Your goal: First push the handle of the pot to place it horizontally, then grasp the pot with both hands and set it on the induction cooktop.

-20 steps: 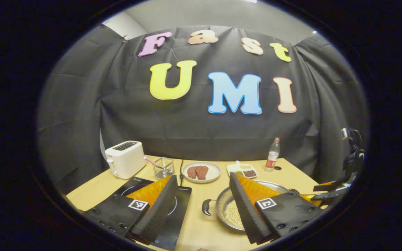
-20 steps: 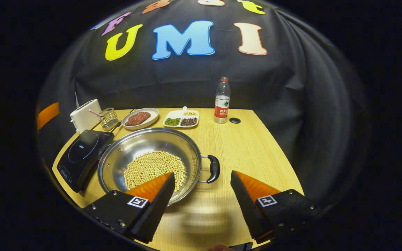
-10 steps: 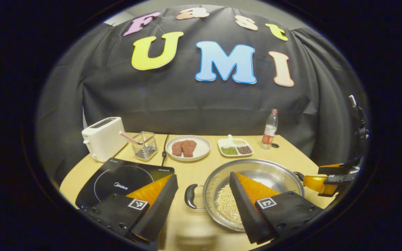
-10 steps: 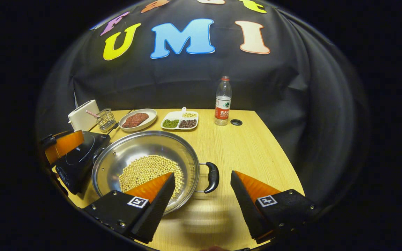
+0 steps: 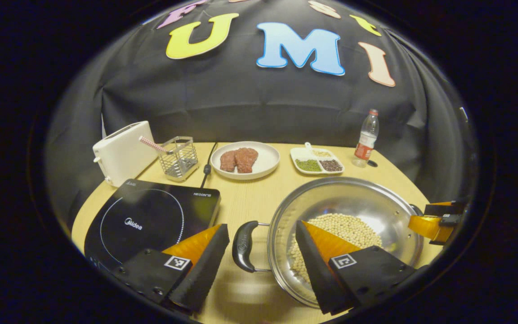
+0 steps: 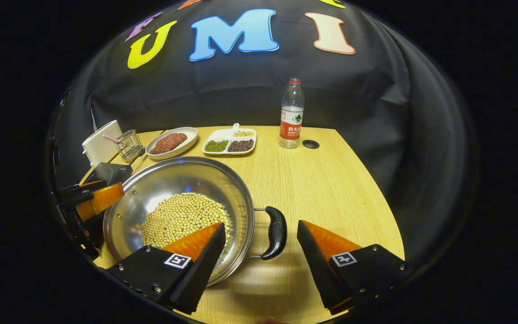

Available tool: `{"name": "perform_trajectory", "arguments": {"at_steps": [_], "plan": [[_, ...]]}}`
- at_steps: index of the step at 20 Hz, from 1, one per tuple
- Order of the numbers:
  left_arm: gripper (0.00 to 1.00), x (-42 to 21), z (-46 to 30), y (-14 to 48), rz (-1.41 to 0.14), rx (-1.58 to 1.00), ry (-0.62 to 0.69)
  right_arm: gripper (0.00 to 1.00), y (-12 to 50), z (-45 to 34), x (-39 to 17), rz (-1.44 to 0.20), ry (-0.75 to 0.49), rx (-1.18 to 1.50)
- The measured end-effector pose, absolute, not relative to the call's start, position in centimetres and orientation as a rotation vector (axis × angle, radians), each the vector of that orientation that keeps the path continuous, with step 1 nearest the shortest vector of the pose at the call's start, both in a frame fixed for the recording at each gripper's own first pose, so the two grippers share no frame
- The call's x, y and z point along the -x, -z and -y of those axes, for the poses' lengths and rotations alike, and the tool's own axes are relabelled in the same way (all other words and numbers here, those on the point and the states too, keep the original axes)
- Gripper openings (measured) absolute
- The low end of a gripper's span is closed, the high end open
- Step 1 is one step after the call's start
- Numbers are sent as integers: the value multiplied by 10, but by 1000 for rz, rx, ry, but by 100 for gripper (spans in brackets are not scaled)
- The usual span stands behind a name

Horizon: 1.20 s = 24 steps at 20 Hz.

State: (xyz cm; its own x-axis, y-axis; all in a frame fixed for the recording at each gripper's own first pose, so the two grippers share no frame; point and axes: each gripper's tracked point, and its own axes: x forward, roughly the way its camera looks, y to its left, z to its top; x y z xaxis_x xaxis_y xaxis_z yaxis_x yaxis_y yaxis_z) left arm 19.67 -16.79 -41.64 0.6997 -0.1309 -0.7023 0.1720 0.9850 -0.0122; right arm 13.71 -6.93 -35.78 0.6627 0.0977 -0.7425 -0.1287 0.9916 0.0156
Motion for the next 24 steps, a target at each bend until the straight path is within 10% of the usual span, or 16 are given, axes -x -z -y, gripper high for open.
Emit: {"name": "perform_trajectory", "arguments": {"at_steps": [7,9,10,13,24], "plan": [[98,-195,158,443,-837,-50,118,96,380,70,-142,-902,-128,9],[98,-194,159,448,-853,-42,123,90,384,71,-142,-923,-123,-4],[98,-194,158,449,-856,-41,124,68,386,70,-143,-931,-124,-12],[99,-194,156,452,-863,-39,115,66,385,69,-142,-938,-123,-17],[68,-190,165,452,-873,-41,143,55,385,70,-143,-942,-155,9]]}}
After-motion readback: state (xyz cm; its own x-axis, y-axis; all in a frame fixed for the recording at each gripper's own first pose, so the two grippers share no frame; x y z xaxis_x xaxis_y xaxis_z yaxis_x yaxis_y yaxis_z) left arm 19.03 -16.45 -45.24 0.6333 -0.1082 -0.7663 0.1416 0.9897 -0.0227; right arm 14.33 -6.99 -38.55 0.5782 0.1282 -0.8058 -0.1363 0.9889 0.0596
